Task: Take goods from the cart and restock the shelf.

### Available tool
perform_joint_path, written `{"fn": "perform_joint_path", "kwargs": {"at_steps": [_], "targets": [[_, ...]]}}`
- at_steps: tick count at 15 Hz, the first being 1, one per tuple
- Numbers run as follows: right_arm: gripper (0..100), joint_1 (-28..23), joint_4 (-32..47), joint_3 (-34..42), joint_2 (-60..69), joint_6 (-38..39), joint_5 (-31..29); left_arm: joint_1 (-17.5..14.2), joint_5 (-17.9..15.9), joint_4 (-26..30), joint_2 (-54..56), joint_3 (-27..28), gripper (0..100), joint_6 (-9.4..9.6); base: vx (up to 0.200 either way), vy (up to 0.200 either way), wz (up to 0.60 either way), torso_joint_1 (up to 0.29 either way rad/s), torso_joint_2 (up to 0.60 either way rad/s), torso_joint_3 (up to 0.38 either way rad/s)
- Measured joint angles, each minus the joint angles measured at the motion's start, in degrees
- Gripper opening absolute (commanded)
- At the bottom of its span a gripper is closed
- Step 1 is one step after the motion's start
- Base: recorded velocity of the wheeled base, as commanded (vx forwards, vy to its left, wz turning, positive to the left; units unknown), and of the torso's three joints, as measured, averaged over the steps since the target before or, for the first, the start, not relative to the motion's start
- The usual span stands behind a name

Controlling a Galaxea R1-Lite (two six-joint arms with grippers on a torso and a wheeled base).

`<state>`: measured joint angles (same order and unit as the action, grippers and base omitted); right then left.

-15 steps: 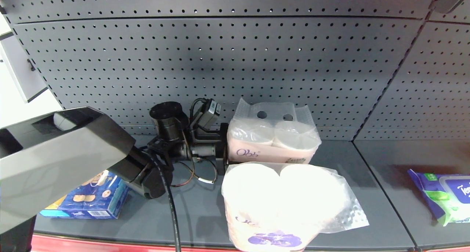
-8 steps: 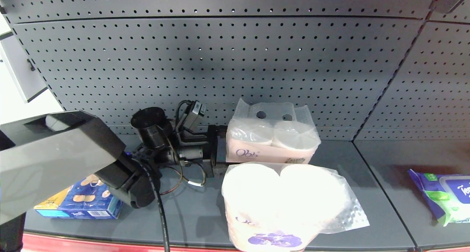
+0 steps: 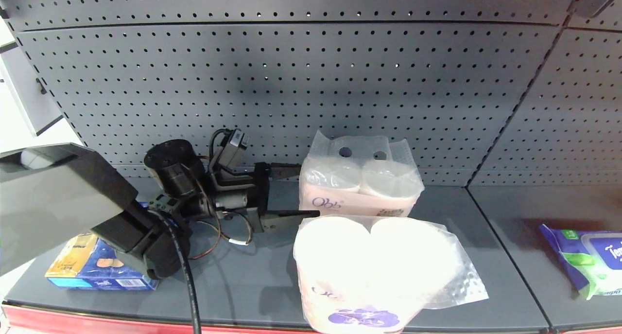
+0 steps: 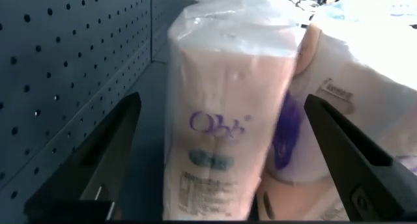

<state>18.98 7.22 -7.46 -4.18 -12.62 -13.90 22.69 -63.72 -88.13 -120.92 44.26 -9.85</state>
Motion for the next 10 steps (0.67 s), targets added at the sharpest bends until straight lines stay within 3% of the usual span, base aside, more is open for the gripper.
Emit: {"fn": "perform_joint_path", "kwargs": {"at_steps": [10], "targets": [[100,0.0,0.0,0.0,0.1,0.0,0.1,-4.3,0.1,-0.1,8.6,-9.4,100,0.11,0.0,0.0,0.0,0.0,0.0,0.0]]}}
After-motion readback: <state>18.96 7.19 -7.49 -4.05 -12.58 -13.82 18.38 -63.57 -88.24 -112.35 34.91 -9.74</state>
